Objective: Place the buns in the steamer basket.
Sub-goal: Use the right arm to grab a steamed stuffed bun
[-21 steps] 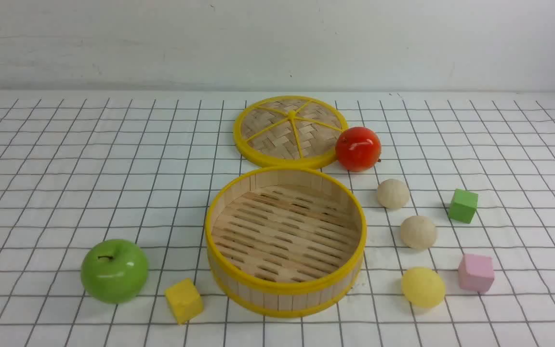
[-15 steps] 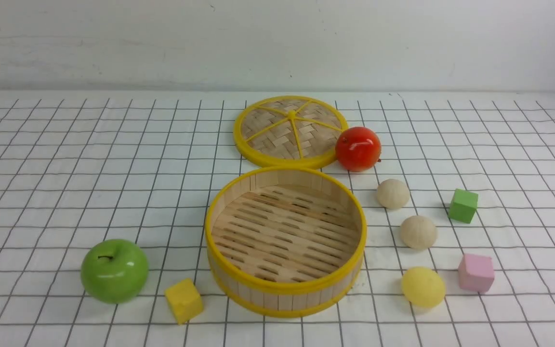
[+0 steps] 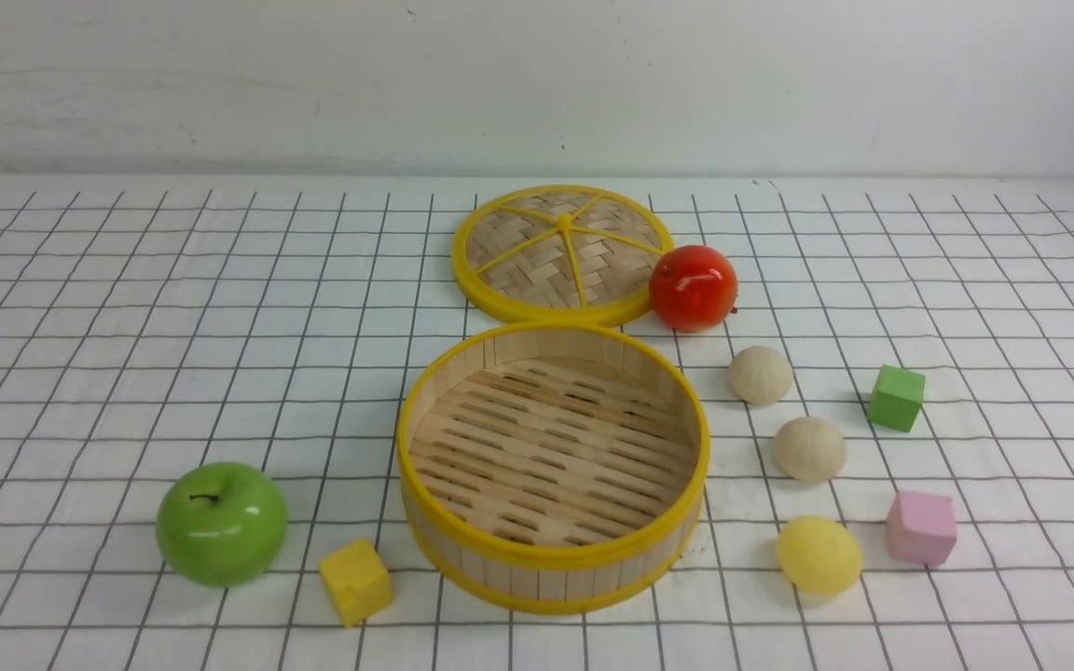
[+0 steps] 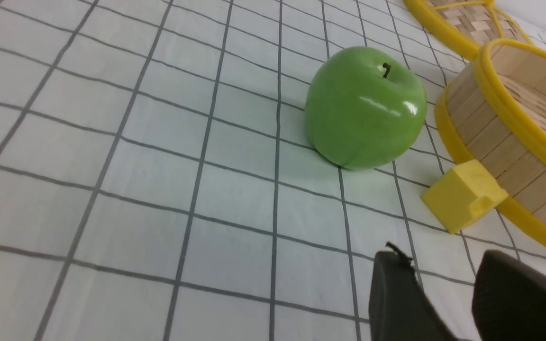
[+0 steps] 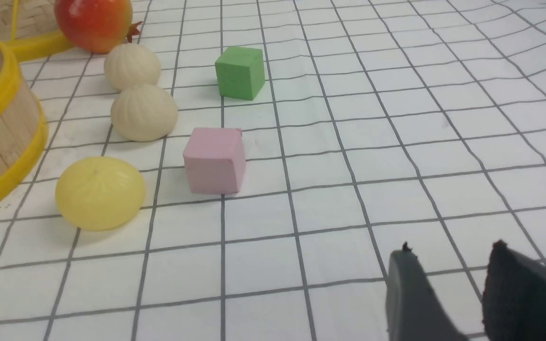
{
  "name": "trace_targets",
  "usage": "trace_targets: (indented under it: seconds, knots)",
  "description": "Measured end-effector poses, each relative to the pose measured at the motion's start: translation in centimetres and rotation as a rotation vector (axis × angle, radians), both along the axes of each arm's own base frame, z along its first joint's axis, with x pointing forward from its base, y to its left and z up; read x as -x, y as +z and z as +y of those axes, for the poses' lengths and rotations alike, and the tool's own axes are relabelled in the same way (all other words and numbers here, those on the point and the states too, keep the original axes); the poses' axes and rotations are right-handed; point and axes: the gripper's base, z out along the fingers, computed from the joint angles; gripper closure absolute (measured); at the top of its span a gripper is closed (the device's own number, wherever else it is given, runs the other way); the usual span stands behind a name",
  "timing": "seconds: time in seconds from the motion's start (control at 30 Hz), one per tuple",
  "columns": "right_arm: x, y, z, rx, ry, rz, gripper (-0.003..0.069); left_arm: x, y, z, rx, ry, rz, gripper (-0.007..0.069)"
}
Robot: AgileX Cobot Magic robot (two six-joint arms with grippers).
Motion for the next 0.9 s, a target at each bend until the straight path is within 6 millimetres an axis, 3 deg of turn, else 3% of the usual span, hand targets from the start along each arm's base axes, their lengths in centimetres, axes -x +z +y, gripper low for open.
trace_targets:
  seconds: [0.47,0.6,0.9]
  knots:
    - [-0.1,0.3,0.1,0.001,0.008,-0.041,0.042,0.0,0.0,0.0,-0.001,0.0,0.0,0.0386]
    - [-0.5,2.4,0.5,-0.042,0.044,-0.295,0.042,0.0,0.0,0.0,-0.001,0.0,0.0,0.0386]
    - [0.2,5.9,1.0,-0.143,0.116,-0.689,0.042,0.0,0.0,0.0,-0.001,0.0,0.0,0.0386]
